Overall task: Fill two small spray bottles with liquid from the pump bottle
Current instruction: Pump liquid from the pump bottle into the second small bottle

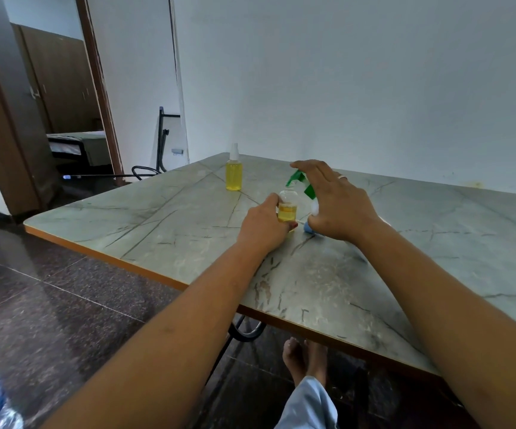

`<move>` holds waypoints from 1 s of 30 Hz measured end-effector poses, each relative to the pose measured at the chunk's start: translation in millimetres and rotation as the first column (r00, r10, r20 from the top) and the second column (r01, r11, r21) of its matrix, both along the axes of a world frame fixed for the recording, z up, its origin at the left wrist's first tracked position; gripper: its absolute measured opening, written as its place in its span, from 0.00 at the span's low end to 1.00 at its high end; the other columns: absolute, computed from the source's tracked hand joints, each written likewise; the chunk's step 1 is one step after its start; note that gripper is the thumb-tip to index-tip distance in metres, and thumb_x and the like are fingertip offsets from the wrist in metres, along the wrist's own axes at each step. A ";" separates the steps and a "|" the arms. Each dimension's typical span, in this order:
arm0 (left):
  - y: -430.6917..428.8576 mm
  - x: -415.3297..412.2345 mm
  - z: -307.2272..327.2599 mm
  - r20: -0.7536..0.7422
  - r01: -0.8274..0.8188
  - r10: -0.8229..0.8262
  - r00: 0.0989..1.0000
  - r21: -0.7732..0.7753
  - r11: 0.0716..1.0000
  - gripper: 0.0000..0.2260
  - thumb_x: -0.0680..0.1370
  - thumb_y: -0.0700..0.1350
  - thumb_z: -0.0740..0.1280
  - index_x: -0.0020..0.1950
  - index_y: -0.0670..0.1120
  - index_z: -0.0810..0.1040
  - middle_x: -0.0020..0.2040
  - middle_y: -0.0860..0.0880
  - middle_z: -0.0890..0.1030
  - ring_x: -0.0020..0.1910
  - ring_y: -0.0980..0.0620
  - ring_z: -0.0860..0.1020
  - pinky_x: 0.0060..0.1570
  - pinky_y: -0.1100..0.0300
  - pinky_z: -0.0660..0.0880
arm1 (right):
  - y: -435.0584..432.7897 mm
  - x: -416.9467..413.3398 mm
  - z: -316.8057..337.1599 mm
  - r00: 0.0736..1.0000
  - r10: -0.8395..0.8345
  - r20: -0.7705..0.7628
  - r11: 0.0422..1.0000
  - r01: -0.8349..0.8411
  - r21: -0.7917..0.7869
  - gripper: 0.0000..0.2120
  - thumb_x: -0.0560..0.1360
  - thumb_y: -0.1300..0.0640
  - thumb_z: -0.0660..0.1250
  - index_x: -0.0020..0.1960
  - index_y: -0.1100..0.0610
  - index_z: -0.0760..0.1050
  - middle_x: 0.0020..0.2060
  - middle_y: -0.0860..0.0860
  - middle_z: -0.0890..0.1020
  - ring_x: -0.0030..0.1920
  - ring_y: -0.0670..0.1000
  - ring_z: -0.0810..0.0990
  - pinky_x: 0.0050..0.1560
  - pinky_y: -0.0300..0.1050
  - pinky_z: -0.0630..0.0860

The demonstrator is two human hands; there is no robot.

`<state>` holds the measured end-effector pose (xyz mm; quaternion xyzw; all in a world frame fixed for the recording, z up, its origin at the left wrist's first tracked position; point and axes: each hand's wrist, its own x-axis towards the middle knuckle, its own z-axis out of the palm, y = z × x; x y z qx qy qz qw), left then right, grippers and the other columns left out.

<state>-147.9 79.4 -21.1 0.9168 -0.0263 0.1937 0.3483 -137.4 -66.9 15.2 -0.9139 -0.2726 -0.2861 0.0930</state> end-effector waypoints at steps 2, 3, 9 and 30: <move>0.0 -1.3 0.4 0.008 0.010 -0.010 1.000 -0.006 1.000 0.21 0.75 0.50 0.69 0.64 0.47 0.68 0.59 0.44 0.78 0.56 0.45 0.76 0.51 0.57 0.71 | -0.3 -0.6 0.2 1.000 0.004 -0.007 1.000 -0.004 0.002 0.43 0.62 0.58 0.71 0.72 0.44 0.56 0.67 0.44 0.65 0.53 0.55 0.75 0.36 0.42 0.69; -0.1 -2.2 0.5 0.010 0.011 -0.011 1.000 -0.005 1.000 0.21 0.75 0.50 0.69 0.64 0.46 0.68 0.59 0.44 0.78 0.55 0.45 0.76 0.50 0.57 0.71 | -0.7 -0.4 0.4 1.000 0.009 -0.009 1.000 -0.009 0.011 0.42 0.61 0.58 0.71 0.71 0.44 0.57 0.66 0.44 0.65 0.52 0.54 0.75 0.35 0.42 0.69; -2.8 -1.0 0.7 -0.011 -0.001 0.001 1.000 0.022 1.000 0.18 0.75 0.51 0.69 0.61 0.48 0.68 0.57 0.43 0.79 0.51 0.46 0.77 0.49 0.56 0.73 | -2.3 3.0 0.7 1.000 0.007 -0.006 0.996 -0.006 0.086 0.35 0.60 0.58 0.72 0.64 0.48 0.63 0.58 0.47 0.68 0.48 0.53 0.75 0.37 0.43 0.73; -3.4 -2.7 2.5 -0.004 -0.009 0.009 1.000 0.037 0.999 0.21 0.76 0.51 0.68 0.65 0.47 0.67 0.60 0.44 0.77 0.55 0.46 0.76 0.50 0.59 0.70 | 0.5 2.3 -0.1 1.000 -0.013 0.001 0.997 0.013 0.070 0.35 0.60 0.57 0.72 0.64 0.48 0.63 0.58 0.47 0.68 0.46 0.53 0.75 0.36 0.43 0.72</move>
